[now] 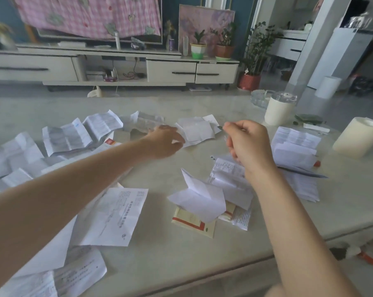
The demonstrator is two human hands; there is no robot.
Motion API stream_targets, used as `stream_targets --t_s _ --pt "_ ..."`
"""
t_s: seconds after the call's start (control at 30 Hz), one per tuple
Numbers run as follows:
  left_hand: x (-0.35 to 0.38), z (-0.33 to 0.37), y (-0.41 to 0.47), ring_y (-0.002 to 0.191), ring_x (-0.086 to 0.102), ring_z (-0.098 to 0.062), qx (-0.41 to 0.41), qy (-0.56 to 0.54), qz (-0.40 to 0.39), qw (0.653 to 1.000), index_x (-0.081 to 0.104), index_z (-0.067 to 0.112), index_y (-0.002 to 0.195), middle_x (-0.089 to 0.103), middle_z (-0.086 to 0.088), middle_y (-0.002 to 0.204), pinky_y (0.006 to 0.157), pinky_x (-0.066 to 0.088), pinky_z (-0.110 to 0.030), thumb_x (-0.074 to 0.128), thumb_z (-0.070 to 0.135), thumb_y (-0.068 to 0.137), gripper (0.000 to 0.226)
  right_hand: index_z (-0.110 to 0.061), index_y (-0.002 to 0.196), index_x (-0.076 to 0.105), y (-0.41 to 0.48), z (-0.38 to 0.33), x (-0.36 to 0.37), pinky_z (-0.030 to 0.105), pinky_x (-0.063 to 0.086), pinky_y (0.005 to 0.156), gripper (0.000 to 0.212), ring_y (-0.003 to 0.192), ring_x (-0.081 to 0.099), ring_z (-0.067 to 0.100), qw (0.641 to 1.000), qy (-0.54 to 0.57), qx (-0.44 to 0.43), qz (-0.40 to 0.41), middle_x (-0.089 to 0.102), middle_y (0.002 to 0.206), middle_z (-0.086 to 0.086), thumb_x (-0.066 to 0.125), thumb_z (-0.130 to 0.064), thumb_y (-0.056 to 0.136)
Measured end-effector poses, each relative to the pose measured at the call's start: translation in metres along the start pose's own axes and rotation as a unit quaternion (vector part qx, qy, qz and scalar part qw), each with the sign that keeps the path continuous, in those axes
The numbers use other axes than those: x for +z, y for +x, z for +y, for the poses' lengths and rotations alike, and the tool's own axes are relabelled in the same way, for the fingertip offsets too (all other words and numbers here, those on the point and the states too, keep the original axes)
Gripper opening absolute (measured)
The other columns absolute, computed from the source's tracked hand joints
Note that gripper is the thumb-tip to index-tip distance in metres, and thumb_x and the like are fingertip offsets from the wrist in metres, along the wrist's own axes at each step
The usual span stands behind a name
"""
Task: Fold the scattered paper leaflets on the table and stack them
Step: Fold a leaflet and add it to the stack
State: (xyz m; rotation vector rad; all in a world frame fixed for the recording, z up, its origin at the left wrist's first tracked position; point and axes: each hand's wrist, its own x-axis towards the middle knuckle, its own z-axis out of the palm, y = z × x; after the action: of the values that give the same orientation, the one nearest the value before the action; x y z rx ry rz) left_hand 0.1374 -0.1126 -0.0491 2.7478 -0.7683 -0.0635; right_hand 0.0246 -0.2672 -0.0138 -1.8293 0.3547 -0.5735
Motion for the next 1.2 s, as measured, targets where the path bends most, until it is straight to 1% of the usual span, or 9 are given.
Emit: stream_targets --t_s 0.1,0.3,0.43,0.57,0.67,0.83,0.97,1.07,1.2 --pt "0.021 -0.003 0.029 0.145 0.009 -0.027 -0.008 0.053 -0.095 0.994 0.056 0.036 0.125 0.021 -0.006 0.155 0.117 0.006 -0.045 0.033 0.039 0.099 0.034 -0.012 0.068 0.055 0.012 -0.002 0.008 0.018 0.030 0.039 0.022 0.038 0.039 0.009 1.000 0.004 -0.006 -0.027 0.049 0.044 -0.008 0.054 -0.017 0.089" --pt "0.037 -0.006 0.032 0.101 0.054 -0.031 0.006 0.012 -0.059 0.998 0.060 0.003 0.099 0.056 -0.011 0.104 0.089 0.043 -0.039 0.034 0.034 0.096 0.041 -0.002 0.073 0.056 0.014 -0.004 0.019 0.021 0.033 0.047 0.022 0.045 0.043 0.012 0.997 -0.014 -0.039 -0.060 0.054 0.053 -0.003 0.052 -0.017 0.089" --pt "0.022 -0.003 0.018 0.094 0.057 -0.033 0.034 0.036 0.103 0.993 0.061 -0.001 0.097 0.062 -0.014 0.105 0.078 0.044 -0.036 0.040 0.018 0.096 0.028 -0.003 0.085 0.061 0.014 -0.005 0.023 0.014 0.031 0.036 0.018 0.036 0.040 0.009 0.996 0.008 0.005 -0.086 0.055 0.052 -0.005 0.052 -0.016 0.090" --pt "-0.014 0.000 -0.003 0.083 0.061 -0.023 0.085 -0.098 0.357 0.925 0.070 0.003 0.086 0.067 -0.006 0.093 0.077 0.043 -0.024 0.054 0.004 0.086 0.015 -0.012 0.083 0.060 0.012 -0.005 0.024 0.018 0.038 0.045 0.010 0.039 0.046 0.003 0.997 0.035 0.013 -0.074 0.058 0.061 -0.005 0.052 -0.013 0.089" --pt "-0.051 0.009 -0.026 0.078 0.058 -0.001 0.076 -0.219 0.388 0.892 0.065 0.016 0.092 0.063 0.012 0.088 0.075 0.046 -0.014 0.061 0.001 0.085 0.018 -0.021 0.095 0.059 0.008 -0.005 0.027 0.026 0.045 0.068 0.014 0.070 0.059 0.006 0.997 0.051 -0.018 -0.050 0.062 0.084 -0.005 0.060 -0.012 0.085" --pt "-0.097 0.008 -0.054 0.082 0.065 -0.017 0.068 -0.367 0.315 0.873 0.059 0.034 0.090 0.067 0.000 0.091 0.073 0.052 -0.029 0.069 0.005 0.080 0.032 -0.026 0.142 0.028 -0.005 -0.013 0.030 0.026 0.032 0.100 0.081 0.121 0.037 0.007 0.992 0.096 -0.025 -0.079 0.037 0.128 -0.010 0.074 -0.032 0.076" --pt "-0.110 0.011 -0.076 0.074 0.065 -0.015 0.053 -0.490 0.298 0.818 0.063 0.020 0.091 0.067 0.003 0.081 0.068 0.053 -0.031 0.065 0.000 0.082 0.022 -0.015 0.137 0.044 -0.007 -0.017 0.026 0.036 0.037 0.105 0.102 0.122 0.050 0.016 0.928 0.287 0.121 -0.206 0.054 0.132 -0.001 0.078 -0.057 0.051" --pt "-0.101 0.017 -0.087 0.073 0.064 -0.018 0.014 -0.550 0.307 0.777 0.062 0.019 0.085 0.069 0.002 0.076 0.075 0.053 -0.039 0.063 -0.001 0.082 0.020 -0.013 0.114 0.065 -0.010 -0.017 0.020 0.044 0.048 0.096 0.056 0.110 0.062 0.023 0.873 0.365 0.168 -0.278 0.067 0.116 0.007 0.070 -0.041 0.065" --pt "-0.090 0.017 -0.094 0.078 0.063 -0.022 -0.047 -0.571 0.314 0.757 0.061 0.019 0.086 0.069 -0.001 0.081 0.087 0.050 -0.049 0.065 0.000 0.082 0.019 -0.001 0.109 0.062 -0.015 -0.020 0.015 0.039 0.060 0.064 0.049 0.079 0.070 0.026 0.824 0.430 0.230 -0.289 0.065 0.105 0.012 0.071 -0.021 0.066"
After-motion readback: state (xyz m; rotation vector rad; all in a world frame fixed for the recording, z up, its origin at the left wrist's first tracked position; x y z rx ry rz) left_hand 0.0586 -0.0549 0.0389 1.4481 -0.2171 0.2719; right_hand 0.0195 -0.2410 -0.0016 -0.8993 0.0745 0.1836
